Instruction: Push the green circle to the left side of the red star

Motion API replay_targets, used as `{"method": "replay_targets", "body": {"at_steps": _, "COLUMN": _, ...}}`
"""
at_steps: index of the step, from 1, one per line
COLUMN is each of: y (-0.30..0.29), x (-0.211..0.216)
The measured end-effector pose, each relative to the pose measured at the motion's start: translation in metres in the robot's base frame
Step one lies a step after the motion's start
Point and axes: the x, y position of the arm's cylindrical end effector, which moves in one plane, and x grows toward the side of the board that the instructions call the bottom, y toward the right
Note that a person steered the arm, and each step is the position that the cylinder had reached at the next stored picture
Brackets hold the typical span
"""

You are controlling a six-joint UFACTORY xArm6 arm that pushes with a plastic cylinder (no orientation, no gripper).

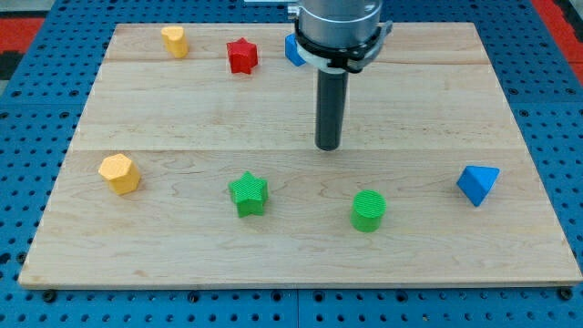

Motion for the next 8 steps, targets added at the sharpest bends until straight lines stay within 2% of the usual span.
{"method": "replay_targets", "body": {"at_steps": 1, "y": 0.054, "x": 0.041}}
{"method": "replay_targets", "body": {"at_steps": 2, "y": 0.060, "x": 0.098}}
{"method": "replay_targets", "body": {"at_steps": 3, "y": 0.095, "x": 0.114}}
{"method": "replay_targets", "body": {"at_steps": 4, "y": 0.006, "x": 0.105}}
{"method": "replay_targets", "body": {"at_steps": 6, "y": -0.011, "x": 0.090}}
{"method": "replay_targets", "body": {"at_steps": 8, "y": -0.036, "x": 0.120}}
